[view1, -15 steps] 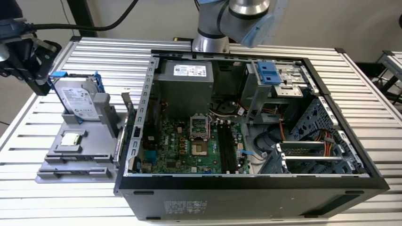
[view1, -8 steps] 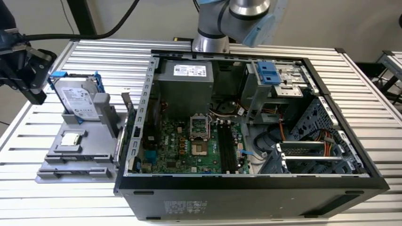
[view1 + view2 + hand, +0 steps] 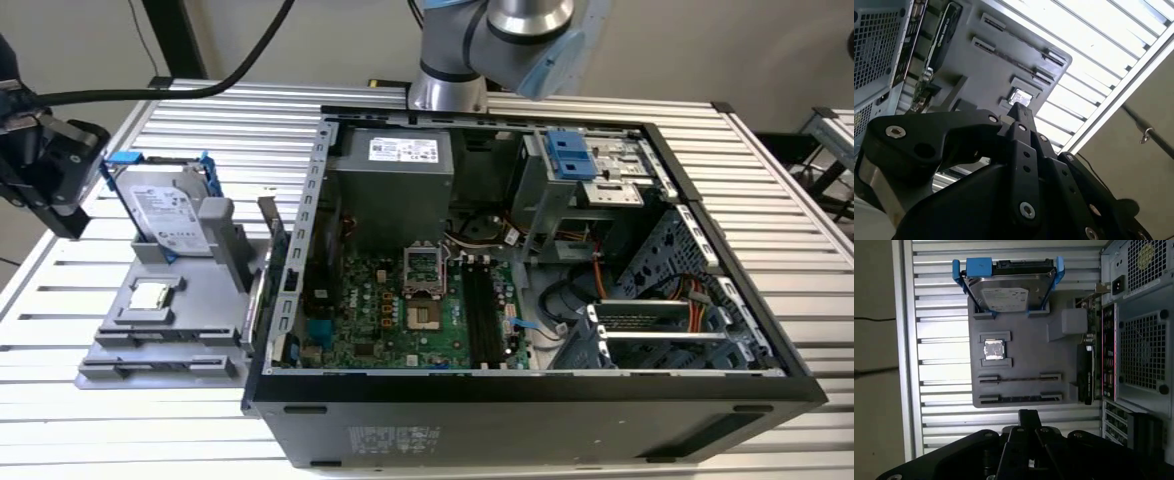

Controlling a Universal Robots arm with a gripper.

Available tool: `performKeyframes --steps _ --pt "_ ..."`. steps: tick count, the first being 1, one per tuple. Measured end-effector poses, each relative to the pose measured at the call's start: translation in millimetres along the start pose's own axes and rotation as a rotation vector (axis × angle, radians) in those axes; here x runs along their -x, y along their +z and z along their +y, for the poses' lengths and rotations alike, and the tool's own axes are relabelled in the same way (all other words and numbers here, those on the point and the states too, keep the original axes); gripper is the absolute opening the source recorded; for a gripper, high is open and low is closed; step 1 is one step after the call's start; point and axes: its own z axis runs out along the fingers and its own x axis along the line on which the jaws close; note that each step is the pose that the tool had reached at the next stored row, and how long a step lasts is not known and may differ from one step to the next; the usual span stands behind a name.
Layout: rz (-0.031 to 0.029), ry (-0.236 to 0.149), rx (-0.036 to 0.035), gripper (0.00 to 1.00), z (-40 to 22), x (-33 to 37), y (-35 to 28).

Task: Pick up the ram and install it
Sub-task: 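Reach for the ram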

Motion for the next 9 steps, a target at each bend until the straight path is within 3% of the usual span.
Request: performKeyframes --steps 9 --pt "0.0 0.0 -0.0001 0.0 -0.7 -0.5 -0.1"
